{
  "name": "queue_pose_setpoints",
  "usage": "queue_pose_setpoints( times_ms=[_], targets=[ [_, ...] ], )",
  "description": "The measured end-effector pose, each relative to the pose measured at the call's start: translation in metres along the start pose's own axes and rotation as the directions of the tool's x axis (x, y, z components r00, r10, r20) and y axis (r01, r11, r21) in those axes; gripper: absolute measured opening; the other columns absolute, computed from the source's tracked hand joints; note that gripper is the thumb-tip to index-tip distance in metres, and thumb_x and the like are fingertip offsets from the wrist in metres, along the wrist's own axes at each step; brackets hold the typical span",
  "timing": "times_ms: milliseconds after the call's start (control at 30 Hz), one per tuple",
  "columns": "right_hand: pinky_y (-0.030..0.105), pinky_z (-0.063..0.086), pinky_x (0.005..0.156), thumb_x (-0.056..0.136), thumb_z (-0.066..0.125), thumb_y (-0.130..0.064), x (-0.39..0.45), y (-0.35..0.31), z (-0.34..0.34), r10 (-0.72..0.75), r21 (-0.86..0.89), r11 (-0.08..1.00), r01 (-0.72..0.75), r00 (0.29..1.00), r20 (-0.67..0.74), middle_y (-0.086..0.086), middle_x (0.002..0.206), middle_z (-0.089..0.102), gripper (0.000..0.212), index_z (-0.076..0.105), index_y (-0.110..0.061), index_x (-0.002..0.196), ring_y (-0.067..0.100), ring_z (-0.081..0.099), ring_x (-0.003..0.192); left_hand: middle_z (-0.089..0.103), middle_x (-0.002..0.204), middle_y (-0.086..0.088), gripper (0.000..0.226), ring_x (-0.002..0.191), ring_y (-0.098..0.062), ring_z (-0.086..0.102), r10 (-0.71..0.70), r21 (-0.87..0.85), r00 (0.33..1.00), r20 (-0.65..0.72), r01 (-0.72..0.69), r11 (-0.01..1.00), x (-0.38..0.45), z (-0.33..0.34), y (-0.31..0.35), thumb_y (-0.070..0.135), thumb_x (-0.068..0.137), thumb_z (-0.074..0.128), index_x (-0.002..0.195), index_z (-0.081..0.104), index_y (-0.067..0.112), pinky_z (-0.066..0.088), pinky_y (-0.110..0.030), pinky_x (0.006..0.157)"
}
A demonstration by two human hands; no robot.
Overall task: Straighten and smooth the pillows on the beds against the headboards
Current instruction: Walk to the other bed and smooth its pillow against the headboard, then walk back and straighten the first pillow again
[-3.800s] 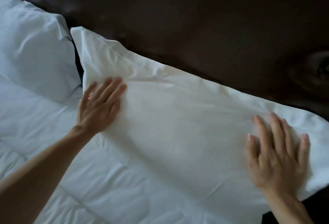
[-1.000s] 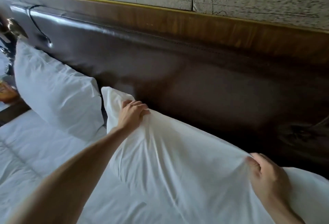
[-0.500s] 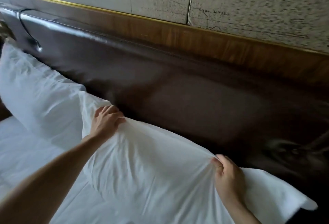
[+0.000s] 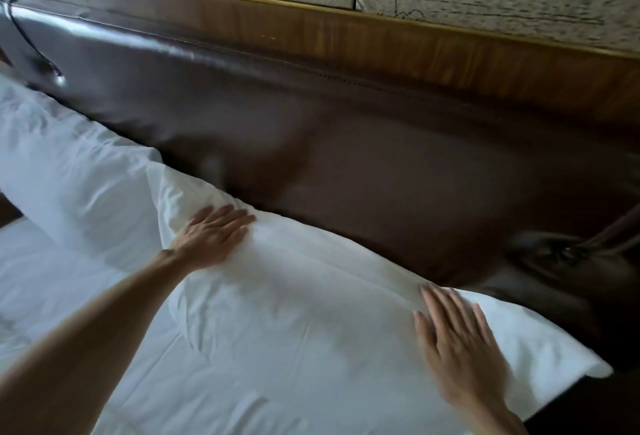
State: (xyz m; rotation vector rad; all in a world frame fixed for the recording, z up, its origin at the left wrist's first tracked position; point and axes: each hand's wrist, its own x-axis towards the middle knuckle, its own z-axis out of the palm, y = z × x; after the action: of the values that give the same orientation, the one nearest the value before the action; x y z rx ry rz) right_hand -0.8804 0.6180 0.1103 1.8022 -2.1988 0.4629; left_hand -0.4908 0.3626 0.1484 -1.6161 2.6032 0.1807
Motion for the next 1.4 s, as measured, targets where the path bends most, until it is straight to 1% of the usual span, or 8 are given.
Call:
queue_pose_setpoints(
  times_ms=[167, 267, 333, 433, 533, 700, 867, 1400],
  targets=[
    [0.049, 0.038, 0.113, 0.096, 0.016, -0.061, 0.018, 0.001, -0.029, 0.031, 0.083, 0.995, -0.062, 0.944, 0.33, 0.004, 0.144, 0.06, 0.075, 0.057, -0.017, 0.14, 0.026, 0.053, 0.136, 0.04, 0.159, 0.011, 0.066, 0.149, -0.015, 0.03, -0.069, 0.003, 0.996, -0.054, 0.07, 0.998, -0.023, -0.041, 0.034, 0.056, 0.098, 0.009, 0.149, 0.044, 0.033, 0.021, -0.042, 0.118],
    [0.038, 0.033, 0.114, 0.095, 0.031, -0.062, 0.053, -0.004, -0.078, 0.088, 0.11, 0.969, -0.219, 0.728, 0.68, 0.003, 0.151, 0.051, 0.07, 0.05, -0.016, 0.145, 0.023, 0.044, 0.141, 0.059, 0.143, 0.002, 0.049, 0.133, -0.025, 0.05, -0.221, -0.149, 0.975, -0.033, 0.214, 0.966, -0.047, -0.07, 0.062, 0.051, 0.103, 0.029, 0.129, 0.065, 0.03, 0.039, -0.039, 0.101],
    [0.035, 0.045, 0.094, 0.097, 0.051, -0.054, 0.077, -0.007, -0.113, 0.073, 0.18, 0.926, -0.331, 0.627, 0.775, 0.009, 0.119, 0.067, 0.052, 0.068, -0.008, 0.117, 0.027, 0.061, 0.12, 0.067, 0.128, -0.004, 0.043, 0.117, -0.03, 0.058, -0.231, -0.229, 0.973, 0.011, 0.228, 0.946, -0.068, -0.091, 0.083, 0.051, 0.099, 0.039, 0.111, 0.073, 0.028, 0.045, -0.039, 0.092],
    [0.031, 0.043, 0.073, 0.09, 0.065, -0.046, 0.093, -0.013, -0.175, 0.031, 0.256, 0.91, -0.326, 0.669, 0.742, 0.007, 0.083, 0.065, 0.047, 0.073, 0.0, 0.098, 0.021, 0.062, 0.084, 0.071, 0.121, 0.0, 0.032, 0.111, -0.027, 0.061, -0.21, -0.318, 0.976, -0.055, 0.182, 0.93, -0.107, -0.132, 0.119, 0.044, 0.094, 0.044, 0.098, 0.074, 0.033, 0.052, -0.041, 0.092],
    [0.037, 0.057, 0.089, 0.074, 0.065, -0.061, 0.083, -0.022, -0.253, 0.038, 0.256, 0.929, -0.266, 0.758, 0.651, 0.004, 0.097, 0.076, 0.05, 0.075, -0.017, 0.095, 0.021, 0.069, 0.092, 0.069, 0.12, 0.005, 0.025, 0.113, -0.024, 0.06, -0.221, -0.314, 0.958, -0.181, 0.157, 0.936, -0.16, -0.185, 0.166, 0.038, 0.093, 0.05, 0.103, 0.072, 0.036, 0.05, -0.037, 0.086],
    [0.043, 0.049, 0.101, 0.087, 0.057, -0.06, 0.031, -0.028, -0.359, -0.069, 0.241, 0.969, -0.061, 0.864, 0.499, -0.011, 0.126, 0.067, 0.045, 0.064, -0.03, 0.121, 0.017, 0.06, 0.119, 0.07, 0.114, 0.008, 0.023, 0.102, -0.021, 0.064, -0.217, -0.263, 0.872, -0.438, 0.107, 0.959, -0.272, -0.248, 0.236, 0.039, 0.094, 0.055, 0.109, 0.071, 0.033, 0.044, -0.036, 0.081],
    [0.046, 0.045, 0.098, 0.085, 0.049, -0.057, -0.038, -0.024, -0.416, -0.175, 0.244, 0.962, 0.118, 0.958, 0.228, -0.009, 0.124, 0.068, 0.049, 0.065, -0.028, 0.121, 0.019, 0.06, 0.117, 0.075, 0.105, 0.008, 0.027, 0.096, -0.02, 0.069, -0.161, -0.178, 0.771, -0.616, 0.063, 0.982, -0.363, -0.265, 0.3, 0.04, 0.09, 0.054, 0.101, 0.075, 0.028, 0.049, -0.036, 0.078],
    [0.053, 0.04, 0.1, 0.072, 0.05, -0.056, -0.095, 0.002, -0.423, -0.496, 0.374, 0.841, 0.391, 0.832, 0.247, -0.014, 0.121, 0.069, 0.051, 0.069, -0.034, 0.114, 0.018, 0.062, 0.115, 0.071, 0.113, 0.011, 0.024, 0.108, -0.014, 0.066, -0.489, -0.253, 0.704, -0.514, 0.421, 0.871, -0.459, -0.191, 0.423, 0.044, 0.089, 0.054, 0.1, 0.074, 0.033, 0.046, -0.043, 0.094]
  ],
)
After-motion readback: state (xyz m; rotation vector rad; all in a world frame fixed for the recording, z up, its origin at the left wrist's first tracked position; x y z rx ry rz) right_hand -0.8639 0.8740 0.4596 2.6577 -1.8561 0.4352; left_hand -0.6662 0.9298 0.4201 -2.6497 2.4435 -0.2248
